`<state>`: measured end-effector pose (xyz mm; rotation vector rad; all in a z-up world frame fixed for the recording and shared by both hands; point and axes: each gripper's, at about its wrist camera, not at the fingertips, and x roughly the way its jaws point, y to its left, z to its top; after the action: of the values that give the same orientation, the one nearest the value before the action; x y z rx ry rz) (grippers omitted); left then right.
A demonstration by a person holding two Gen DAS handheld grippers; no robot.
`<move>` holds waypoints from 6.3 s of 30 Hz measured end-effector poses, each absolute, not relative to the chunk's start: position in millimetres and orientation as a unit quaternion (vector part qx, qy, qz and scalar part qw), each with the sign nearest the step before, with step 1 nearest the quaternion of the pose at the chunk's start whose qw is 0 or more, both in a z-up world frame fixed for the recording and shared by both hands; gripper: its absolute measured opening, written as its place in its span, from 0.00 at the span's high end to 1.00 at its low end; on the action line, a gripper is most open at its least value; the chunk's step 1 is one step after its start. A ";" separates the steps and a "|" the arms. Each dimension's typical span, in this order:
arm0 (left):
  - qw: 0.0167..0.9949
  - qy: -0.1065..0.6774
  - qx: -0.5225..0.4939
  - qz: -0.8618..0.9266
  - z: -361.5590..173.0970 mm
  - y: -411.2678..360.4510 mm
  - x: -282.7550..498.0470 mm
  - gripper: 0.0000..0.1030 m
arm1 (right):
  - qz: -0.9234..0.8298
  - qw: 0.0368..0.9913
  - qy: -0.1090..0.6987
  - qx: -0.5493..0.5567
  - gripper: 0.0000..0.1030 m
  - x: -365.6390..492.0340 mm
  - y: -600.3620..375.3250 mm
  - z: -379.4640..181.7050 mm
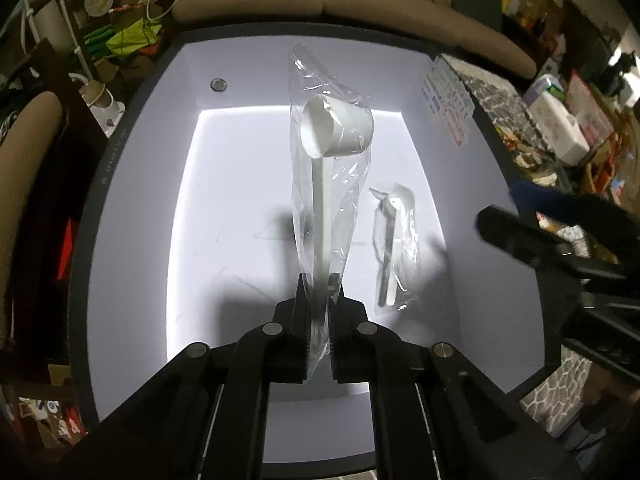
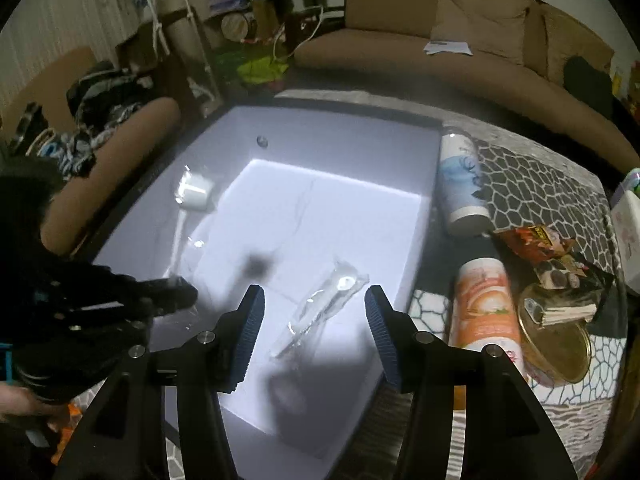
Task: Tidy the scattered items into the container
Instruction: 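Carry both wrapped scoops over the black box with both tools, then open both tools to drop the wrapped scoops into the box, then withdraw both tools from the box toward the orange-lidded jar, then grasp the orange-lidded jar with the left tool and lift it, then carry the jar over the box with the left tool while the right tool grasps the milk tea cup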
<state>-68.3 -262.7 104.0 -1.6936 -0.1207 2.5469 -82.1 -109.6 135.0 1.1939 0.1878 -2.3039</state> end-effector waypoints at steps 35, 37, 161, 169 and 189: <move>-0.026 -0.022 -0.544 0.839 140.3 -239.4 -3.4 0.35 | -0.868 0.286 0.088 0.396 0.47 3.4 -83.4 175.2; -0.028 -0.026 -0.541 0.840 142.8 -239.2 2.3 0.35 | -0.869 0.287 0.087 0.394 0.47 7.3 -81.6 177.5; -0.011 -0.071 -0.423 0.903 70.2 -18.7 -16.5 0.21 | -0.889 0.161 -0.056 0.424 0.00 -12.1 203.0 77.5; 0.019 -0.085 -0.409 0.909 118.4 -34.6 9.5 0.21 | -0.891 0.172 -0.026 0.420 0.00 -2.2 185.4 82.5; 0.037 -0.128 -0.345 0.929 258.5 -155.9 21.7 0.21 | -0.888 0.219 -0.009 0.404 0.00 -40.7 109.3 147.6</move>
<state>21.7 -155.9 258.5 -1.0602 -0.3921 2.8528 -40.7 109.3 147.6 1.1167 -0.0256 -2.4576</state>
